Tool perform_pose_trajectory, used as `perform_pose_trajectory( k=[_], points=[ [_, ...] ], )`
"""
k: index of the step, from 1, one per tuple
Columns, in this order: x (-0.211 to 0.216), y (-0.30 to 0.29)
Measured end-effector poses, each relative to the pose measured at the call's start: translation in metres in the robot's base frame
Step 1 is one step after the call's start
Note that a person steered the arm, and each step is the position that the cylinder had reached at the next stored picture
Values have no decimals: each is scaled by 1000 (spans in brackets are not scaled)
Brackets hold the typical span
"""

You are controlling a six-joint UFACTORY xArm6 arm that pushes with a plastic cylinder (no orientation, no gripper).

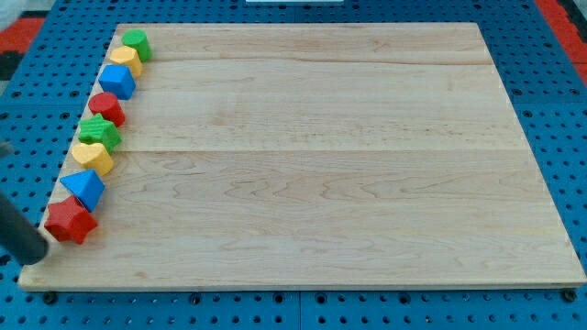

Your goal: Move the red star towards the center

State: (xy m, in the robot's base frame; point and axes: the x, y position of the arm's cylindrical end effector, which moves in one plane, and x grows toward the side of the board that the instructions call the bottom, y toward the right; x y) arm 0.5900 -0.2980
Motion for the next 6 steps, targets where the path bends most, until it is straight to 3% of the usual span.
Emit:
perform_pose_trajectory(
  k=[1, 2, 3, 4, 6],
  points=[
    [-16, -3],
    [-42, 55],
    [-48, 153],
    [-59, 201],
    [-23, 173]
  ],
)
